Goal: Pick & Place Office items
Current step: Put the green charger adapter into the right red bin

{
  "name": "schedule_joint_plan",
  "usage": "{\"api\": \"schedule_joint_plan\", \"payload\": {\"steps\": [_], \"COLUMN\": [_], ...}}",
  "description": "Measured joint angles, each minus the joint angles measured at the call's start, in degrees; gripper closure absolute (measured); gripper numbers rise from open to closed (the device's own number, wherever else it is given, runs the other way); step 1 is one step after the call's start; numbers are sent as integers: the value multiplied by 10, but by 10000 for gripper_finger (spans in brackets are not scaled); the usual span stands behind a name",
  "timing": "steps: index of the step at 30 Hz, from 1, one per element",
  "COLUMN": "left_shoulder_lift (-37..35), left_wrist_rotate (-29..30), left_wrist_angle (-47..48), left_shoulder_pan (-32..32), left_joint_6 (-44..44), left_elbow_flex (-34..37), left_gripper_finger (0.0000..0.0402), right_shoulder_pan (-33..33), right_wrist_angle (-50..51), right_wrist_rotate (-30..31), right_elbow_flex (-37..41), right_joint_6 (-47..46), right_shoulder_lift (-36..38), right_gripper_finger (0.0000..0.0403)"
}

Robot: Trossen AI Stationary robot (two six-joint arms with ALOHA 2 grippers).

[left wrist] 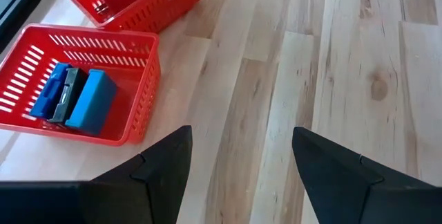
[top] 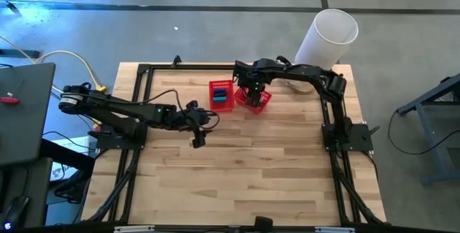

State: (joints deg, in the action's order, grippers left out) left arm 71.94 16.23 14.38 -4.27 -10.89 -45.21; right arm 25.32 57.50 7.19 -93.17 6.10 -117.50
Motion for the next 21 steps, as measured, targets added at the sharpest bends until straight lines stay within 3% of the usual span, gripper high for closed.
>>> {"api": "schedule_joint_plan", "payload": {"steps": [11,17,21], "left_shoulder_lift": [0,0,0], "left_wrist_rotate": [0,0,0], "left_wrist_angle": [2,2,2], "left_shoulder_pan": [0,0,0], "left_joint_6": [1,1,0], "left_elbow_flex": [0,0,0], "left_gripper_finger": [159,159,159], "right_shoulder_pan": [-1,-3,-7], "right_wrist_angle": [-27,-28,-36], "right_wrist_rotate": [-16,-16,-6], "right_elbow_flex": [0,0,0], "right_joint_6": [13,1,2], "right_shoulder_lift": [-31,-30,-30], "right_gripper_finger": [274,190,162]}}
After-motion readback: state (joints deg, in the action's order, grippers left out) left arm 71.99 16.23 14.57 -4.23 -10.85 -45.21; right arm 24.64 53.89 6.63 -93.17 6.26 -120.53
